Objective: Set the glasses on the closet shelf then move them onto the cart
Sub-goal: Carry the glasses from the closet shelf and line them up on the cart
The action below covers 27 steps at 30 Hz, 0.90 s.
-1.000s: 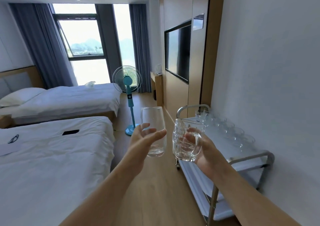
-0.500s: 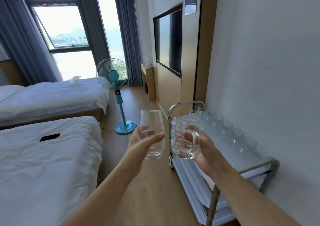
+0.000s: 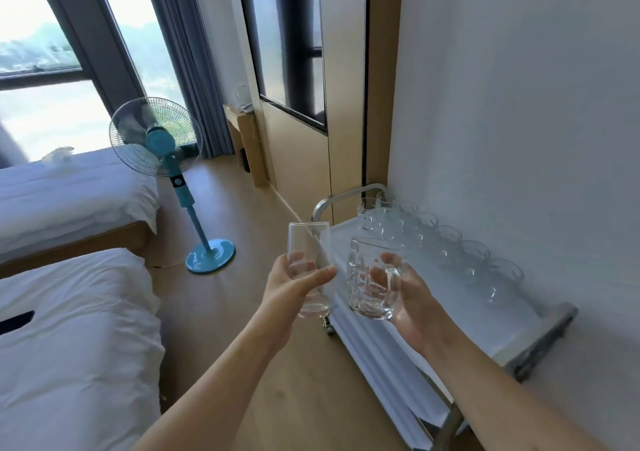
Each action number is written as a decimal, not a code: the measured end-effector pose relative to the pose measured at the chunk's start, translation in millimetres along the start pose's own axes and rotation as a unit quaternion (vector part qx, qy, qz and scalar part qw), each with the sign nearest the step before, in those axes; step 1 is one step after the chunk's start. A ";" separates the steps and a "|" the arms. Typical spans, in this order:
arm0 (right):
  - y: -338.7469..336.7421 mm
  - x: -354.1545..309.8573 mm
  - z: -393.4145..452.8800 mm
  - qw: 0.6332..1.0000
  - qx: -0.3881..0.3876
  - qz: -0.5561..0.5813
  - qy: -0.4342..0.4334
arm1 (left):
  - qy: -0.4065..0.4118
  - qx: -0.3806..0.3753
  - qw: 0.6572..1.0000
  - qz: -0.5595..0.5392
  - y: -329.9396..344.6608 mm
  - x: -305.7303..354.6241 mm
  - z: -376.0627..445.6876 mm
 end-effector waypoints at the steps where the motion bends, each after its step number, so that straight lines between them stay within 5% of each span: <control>1: -0.5 5.3 7.9 1.000 0.010 0.001 -0.002 | -0.008 -0.006 1.000 0.000 0.6 -3.3 11.9; 14: 8.8 45.4 85.5 0.991 0.129 0.019 0.002 | -0.076 -0.118 0.990 0.008 36.3 -41.8 137.5; 20: -25.4 56.2 116.6 0.969 0.245 -0.012 0.037 | -0.098 -0.158 0.983 0.014 66.3 -53.4 170.9; 27: -76.4 56.6 176.1 0.956 0.289 -0.036 0.021 | -0.093 -0.171 0.980 0.027 116.1 -60.7 217.2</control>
Point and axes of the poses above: each hand's wrist, its own z-axis towards the middle knuckle, its own y-axis out of the palm, x = y × z, the point moved 7 cm from there along z, towards the middle knuckle, and after that the axes turned 13 degrees about x, right-handed, at the moved point
